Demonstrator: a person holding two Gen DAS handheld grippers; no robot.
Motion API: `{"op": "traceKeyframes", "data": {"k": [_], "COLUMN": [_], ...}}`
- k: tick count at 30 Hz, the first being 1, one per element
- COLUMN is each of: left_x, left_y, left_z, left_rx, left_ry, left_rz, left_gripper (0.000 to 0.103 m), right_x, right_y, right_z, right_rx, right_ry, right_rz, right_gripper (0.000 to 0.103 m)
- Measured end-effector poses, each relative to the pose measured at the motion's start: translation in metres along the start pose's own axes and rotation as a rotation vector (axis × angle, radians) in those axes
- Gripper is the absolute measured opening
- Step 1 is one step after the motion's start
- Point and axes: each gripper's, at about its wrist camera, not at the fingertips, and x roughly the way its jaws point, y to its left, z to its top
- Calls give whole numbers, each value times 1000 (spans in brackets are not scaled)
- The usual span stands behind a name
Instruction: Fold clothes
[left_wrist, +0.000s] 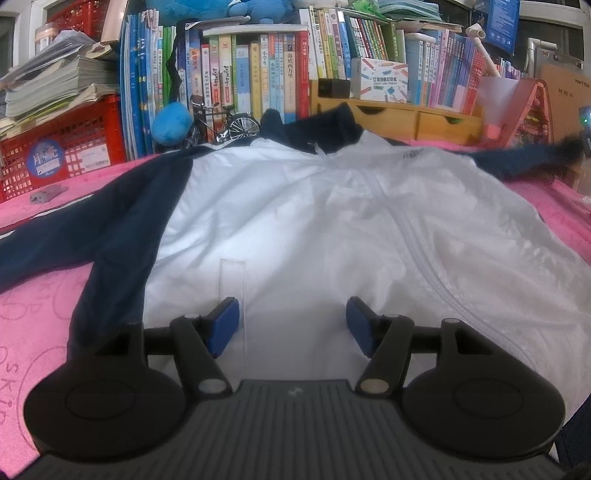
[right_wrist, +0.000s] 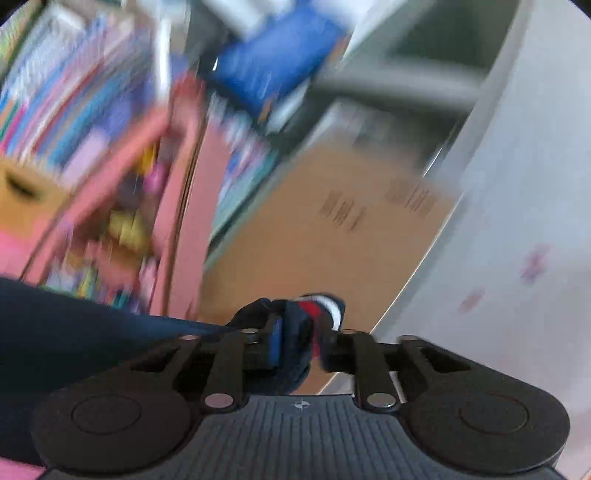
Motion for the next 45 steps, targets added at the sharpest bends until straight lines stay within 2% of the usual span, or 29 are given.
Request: {"op": "traceKeyframes", "data": {"k": [1, 3, 6, 8, 13, 16, 18, 20, 22, 23, 24, 26, 29, 31, 32, 37, 40, 41, 45], "left_x": [0, 0, -1, -1, -3, -7, -10, -13, -15, -16, -17, -19, -23, -29, -32, -63, -87, -95, -115], "left_y": [0, 0, 0, -1, -3, -3, -2, -1, -1, 0, 1, 3, 2, 3, 2, 4, 10, 12, 17], "left_z": [0, -1, -1, -1, -3, -7, -8, -10, -12, -13, -14, -16, -18, -21, -23, -35, -39, -41, -50], "left_rx": [0, 0, 1, 2, 11, 27, 36, 48, 62, 66, 69, 64, 76, 103, 122, 142, 147, 156, 201], "left_ry": [0, -1, -1, -1, -7, -17, -22, -25, -29, -32, -35, -39, -54, -69, -73, -87, -105, -110, -97], "left_rz": [-2, -4, -7, -7, 0, 6, 9, 14, 22, 23, 24, 25, 41, 45, 42, 17, -3, -6, -29], "left_gripper": [64, 65, 66, 66, 67, 67, 67, 67, 67, 67, 67, 67, 67, 67, 67, 67, 69, 71, 71], "right_x": [4, -18, -75, -120, -224, -287, -329, -363, -381, -386, -385, -375, -348, -348, -352, -393, -417, -423, -433], "right_y": [0, -13, -30, -30, 5, 42, 61, 73, 82, 83, 82, 66, 40, 23, 11, -12, -8, -9, -25], "right_z": [0, -3, -13, -19, -39, -44, -51, -61, -72, -79, -87, -104, -105, -106, -107, -123, -127, -129, -130], "right_rx": [23, 126, 222, 238, 225, 164, 94, 25, -63, -109, -157, -167, -140, -178, -201, -263, -335, -377, -484], "right_ry": [55, 73, 49, 22, 17, 0, -45, -90, -110, -115, -125, -168, -109, -133, -160, -185, -221, -232, -178], "right_rz": [23, 122, 397, 580, 978, 1166, 1246, 1265, 1243, 1204, 1146, 1018, 774, 670, 668, 872, 921, 938, 1056], "right_gripper": [48, 64, 64, 64, 64, 64, 64, 63, 63, 63, 63, 65, 66, 64, 64, 65, 63, 65, 75]}}
